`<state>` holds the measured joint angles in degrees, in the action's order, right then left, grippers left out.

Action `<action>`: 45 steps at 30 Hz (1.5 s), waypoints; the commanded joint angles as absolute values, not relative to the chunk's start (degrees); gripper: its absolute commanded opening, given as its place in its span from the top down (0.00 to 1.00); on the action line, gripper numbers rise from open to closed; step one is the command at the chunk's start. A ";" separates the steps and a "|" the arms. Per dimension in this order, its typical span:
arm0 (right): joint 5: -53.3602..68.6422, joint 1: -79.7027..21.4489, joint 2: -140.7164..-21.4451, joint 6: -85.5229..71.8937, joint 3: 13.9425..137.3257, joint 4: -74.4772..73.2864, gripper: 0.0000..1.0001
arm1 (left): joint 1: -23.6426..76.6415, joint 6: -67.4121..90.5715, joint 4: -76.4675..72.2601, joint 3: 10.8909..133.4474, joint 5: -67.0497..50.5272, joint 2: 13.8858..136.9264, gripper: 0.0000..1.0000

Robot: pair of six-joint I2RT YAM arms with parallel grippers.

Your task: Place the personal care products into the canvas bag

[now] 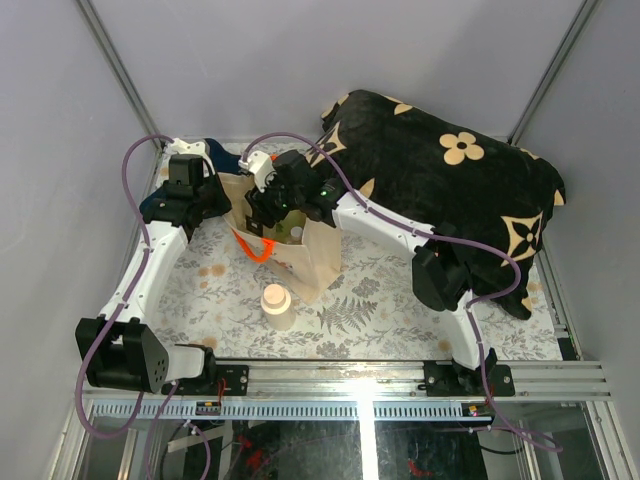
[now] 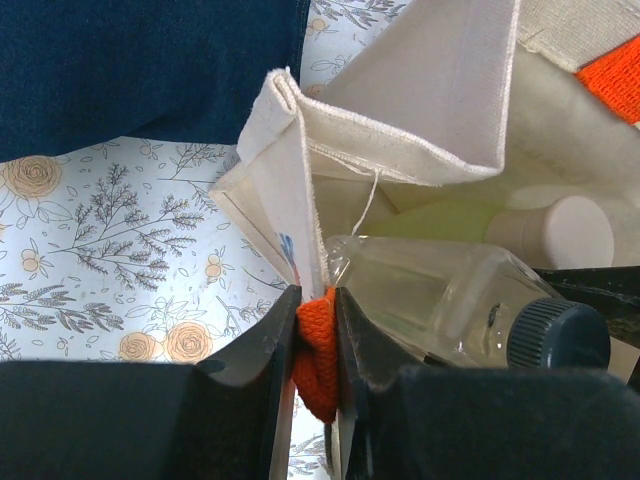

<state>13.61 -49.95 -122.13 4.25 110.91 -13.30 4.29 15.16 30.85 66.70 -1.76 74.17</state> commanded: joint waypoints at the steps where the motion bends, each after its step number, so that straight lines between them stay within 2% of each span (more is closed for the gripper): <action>1: 16.78 -49.38 -120.53 3.56 114.46 -2.73 0.70 | 4.23 15.16 30.93 67.30 -1.97 74.09 1.00; 6: 17.62 -49.39 -119.64 3.26 114.52 -2.25 0.37 | 4.33 15.21 30.94 67.31 -1.74 74.26 1.00; 8: 18.05 -49.35 -119.03 3.22 114.50 -2.07 0.28 | 4.28 15.29 30.92 67.26 -1.65 74.34 1.00; 11: 18.37 -49.39 -117.91 3.08 114.31 -2.24 0.20 | 4.24 15.25 30.86 67.35 -1.63 74.56 1.00; 18: 15.13 -49.39 -112.92 4.19 111.98 -4.53 0.17 | 4.23 15.23 30.76 67.68 -1.36 74.71 1.00; 28: 11.38 -49.98 -93.99 4.71 96.92 -7.53 0.17 | 4.25 14.91 30.59 68.41 -1.34 76.11 1.00; 33: 3.48 -53.21 -86.44 4.07 91.38 -11.98 0.14 | 4.17 14.50 30.59 69.21 -0.79 77.13 1.00; 41: 0.62 -59.01 -84.77 2.68 87.42 -22.40 0.14 | 4.25 14.34 30.79 70.21 -0.25 78.59 1.00; 45: 1.28 -62.98 -84.36 1.70 85.35 -22.87 0.14 | 4.23 13.94 31.74 71.56 0.71 78.64 1.00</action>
